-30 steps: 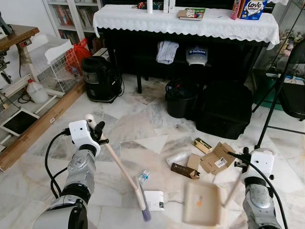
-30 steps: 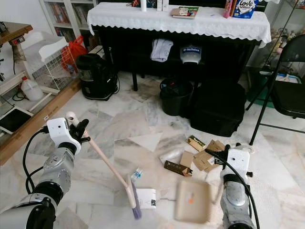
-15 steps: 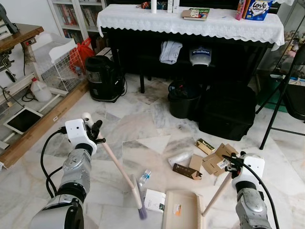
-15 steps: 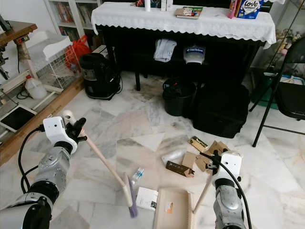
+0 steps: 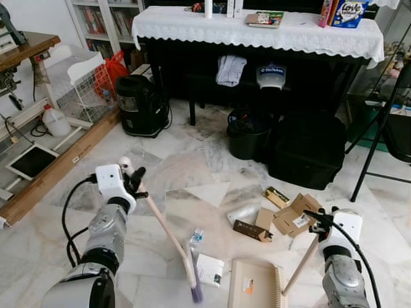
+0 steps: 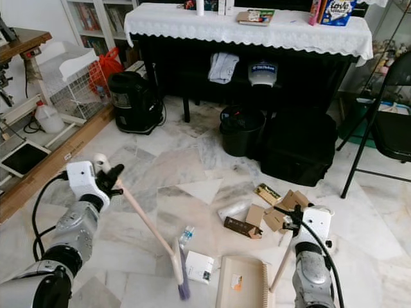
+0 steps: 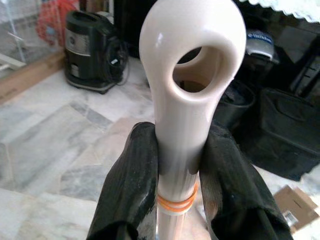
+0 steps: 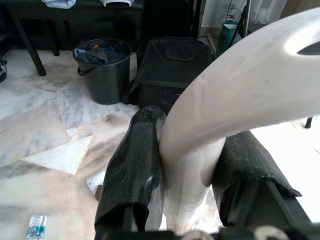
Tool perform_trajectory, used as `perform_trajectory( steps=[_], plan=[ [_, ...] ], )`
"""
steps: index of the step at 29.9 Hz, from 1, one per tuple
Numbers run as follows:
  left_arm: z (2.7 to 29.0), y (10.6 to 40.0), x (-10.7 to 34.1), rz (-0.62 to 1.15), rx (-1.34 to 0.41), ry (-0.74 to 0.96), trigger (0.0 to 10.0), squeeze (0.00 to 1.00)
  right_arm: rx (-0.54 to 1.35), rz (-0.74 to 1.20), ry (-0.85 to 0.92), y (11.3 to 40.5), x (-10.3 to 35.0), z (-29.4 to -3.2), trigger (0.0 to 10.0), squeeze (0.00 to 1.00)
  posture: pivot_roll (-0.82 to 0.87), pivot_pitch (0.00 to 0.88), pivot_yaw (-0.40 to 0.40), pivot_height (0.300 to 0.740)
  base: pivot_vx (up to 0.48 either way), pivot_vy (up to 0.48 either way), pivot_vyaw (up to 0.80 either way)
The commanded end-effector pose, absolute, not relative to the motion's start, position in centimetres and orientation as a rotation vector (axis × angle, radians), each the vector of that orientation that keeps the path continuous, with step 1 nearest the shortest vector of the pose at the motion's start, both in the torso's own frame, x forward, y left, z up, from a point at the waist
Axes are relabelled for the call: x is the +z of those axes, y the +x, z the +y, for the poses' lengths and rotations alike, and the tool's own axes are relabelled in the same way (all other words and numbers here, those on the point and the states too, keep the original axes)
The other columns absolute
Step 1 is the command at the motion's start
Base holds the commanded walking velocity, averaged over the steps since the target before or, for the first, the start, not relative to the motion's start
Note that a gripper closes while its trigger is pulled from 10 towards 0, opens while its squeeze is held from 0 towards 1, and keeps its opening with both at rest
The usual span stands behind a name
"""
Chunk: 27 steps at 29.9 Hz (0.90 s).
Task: Sweep floor
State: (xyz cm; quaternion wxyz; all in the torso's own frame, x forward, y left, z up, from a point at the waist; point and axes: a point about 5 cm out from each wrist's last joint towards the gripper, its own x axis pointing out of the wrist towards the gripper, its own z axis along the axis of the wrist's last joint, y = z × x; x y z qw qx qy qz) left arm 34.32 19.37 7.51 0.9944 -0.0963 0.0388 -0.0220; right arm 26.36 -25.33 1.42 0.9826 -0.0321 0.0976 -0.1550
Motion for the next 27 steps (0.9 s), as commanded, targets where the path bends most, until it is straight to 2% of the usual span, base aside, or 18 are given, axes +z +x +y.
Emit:
perform_trajectory(
  steps=[1, 8, 12, 17, 22, 27],
  plan=[
    [19.2, 34.2, 7.0, 0.114, -0.061, -0.19, 10.0, 0.0, -0.324, 0.177, -0.076, 26.7, 2.0, -25.8, 10.0, 0.0, -0.14, 0.0, 0.018, 0.74, 0.0, 0.0, 0.0],
    [17.6, 33.7, 5.9, 0.164, -0.179, -0.238, 10.0, 0.0, -0.321, 0.176, -0.08, 26.7, 2.0, -25.8, 10.0, 0.0, -0.14, 0.0, 0.014, 0.74, 0.0, 0.0, 0.0],
    [16.5, 33.4, 5.2, 0.22, -0.26, -0.344, 10.0, 0.0, -0.319, 0.175, -0.08, 26.7, 2.0, -25.8, 10.0, 0.0, -0.14, 0.0, 0.012, 0.74, 0.0, 0.0, 0.0],
    [16.4, 33.6, 5.5, 0.217, -0.282, -0.454, 10.0, 0.0, -0.318, 0.177, -0.078, 26.8, 2.1, -25.8, 10.0, 0.0, -0.13, 0.0, 0.013, 0.74, 0.0, 0.0, 0.0],
    [17.8, 34.5, 7.4, 0.126, -0.242, -0.536, 10.0, 0.0, -0.312, 0.179, -0.073, 27.1, 2.1, -25.5, 10.0, 0.0, -0.12, 0.0, 0.013, 0.74, 0.0, 0.0, 0.0],
    [20.3, 35.5, 10.1, -0.016, -0.14, -0.484, 10.0, 0.0, -0.301, 0.185, -0.07, 27.1, 2.0, -25.2, 10.0, 0.0, -0.12, 0.0, 0.016, 0.74, 0.0, 0.0, 0.0]
  ],
)
